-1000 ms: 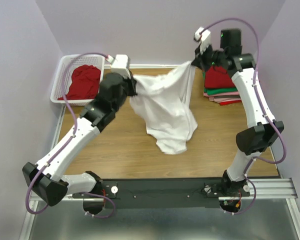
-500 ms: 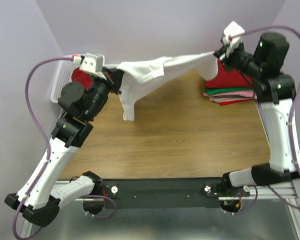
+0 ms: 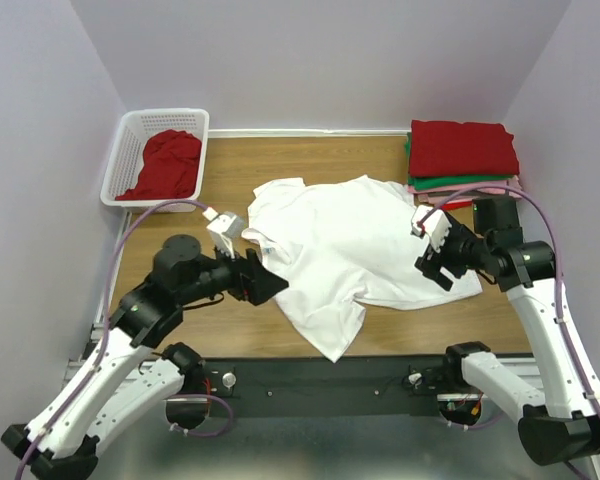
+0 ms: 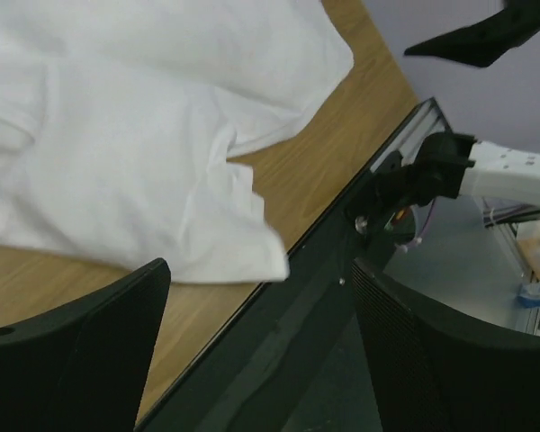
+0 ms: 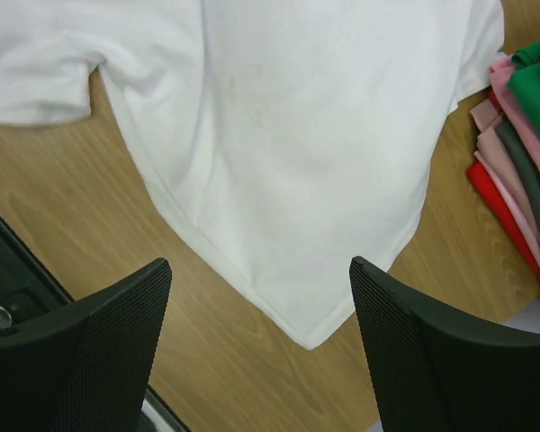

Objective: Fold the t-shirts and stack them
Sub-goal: Flatten the tshirt out

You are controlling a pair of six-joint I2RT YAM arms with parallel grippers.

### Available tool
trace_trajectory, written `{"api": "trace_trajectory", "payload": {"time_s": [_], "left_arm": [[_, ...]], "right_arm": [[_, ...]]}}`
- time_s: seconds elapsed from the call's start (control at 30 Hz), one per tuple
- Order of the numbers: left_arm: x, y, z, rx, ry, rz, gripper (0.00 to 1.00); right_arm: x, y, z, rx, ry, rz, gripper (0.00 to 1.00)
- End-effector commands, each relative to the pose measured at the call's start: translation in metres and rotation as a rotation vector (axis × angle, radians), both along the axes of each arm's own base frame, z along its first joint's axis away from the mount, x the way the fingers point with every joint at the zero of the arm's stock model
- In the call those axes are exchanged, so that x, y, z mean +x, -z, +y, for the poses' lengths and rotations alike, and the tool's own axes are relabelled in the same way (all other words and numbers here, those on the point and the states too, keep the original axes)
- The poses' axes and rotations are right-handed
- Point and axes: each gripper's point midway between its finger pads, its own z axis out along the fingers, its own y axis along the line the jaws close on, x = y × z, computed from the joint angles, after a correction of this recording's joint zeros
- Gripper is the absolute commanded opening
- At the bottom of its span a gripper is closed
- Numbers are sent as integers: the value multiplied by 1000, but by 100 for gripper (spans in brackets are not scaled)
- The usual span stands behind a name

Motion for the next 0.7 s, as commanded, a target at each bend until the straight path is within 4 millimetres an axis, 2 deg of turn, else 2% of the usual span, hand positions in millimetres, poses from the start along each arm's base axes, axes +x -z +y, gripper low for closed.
{"api": "trace_trajectory", "payload": {"time_s": [0.0,0.07,0.1,0.13,0.17,0.23,0.27,0.3,0.33,0.4,0.43,0.47,0.53,0.57,0.63,0.67], "left_arm": [[-1,-44,19,-36,-100,-70,89],[12,-42,19,-37,-154,-75,89],[17,-40,18,-42,-169,-75,89],[22,-29,15,-34,-180,-59,89],[30,-26,15,-36,-204,-66,89],[44,-28,11,-62,-236,-93,90],[52,-16,10,-42,-259,-80,90],[61,-17,8,-53,-278,-98,90],[71,-3,8,-29,-312,-73,91],[86,3,8,-36,-351,-69,91],[92,8,8,-33,-363,-60,91],[99,25,9,-11,-389,-22,91],[109,37,11,-10,-426,1,88],[116,57,17,25,-460,33,88],[122,77,26,63,-507,75,87],[122,96,32,92,-533,113,87]], "right_arm": [[23,-6,3,54,76,-31,87],[32,-4,15,121,77,-7,87],[44,1,23,165,98,21,87],[49,3,28,198,104,39,87],[51,6,39,251,85,69,87],[58,11,48,319,89,108,87],[59,15,55,364,65,155,87],[61,17,55,387,64,170,87],[63,22,53,425,70,205,87],[67,26,45,476,89,223,87],[63,28,48,503,67,241,87],[58,34,49,563,53,283,87],[55,41,46,626,44,308,87],[49,48,50,663,26,351,87],[52,53,43,634,64,346,87],[52,56,41,623,72,344,87]]}}
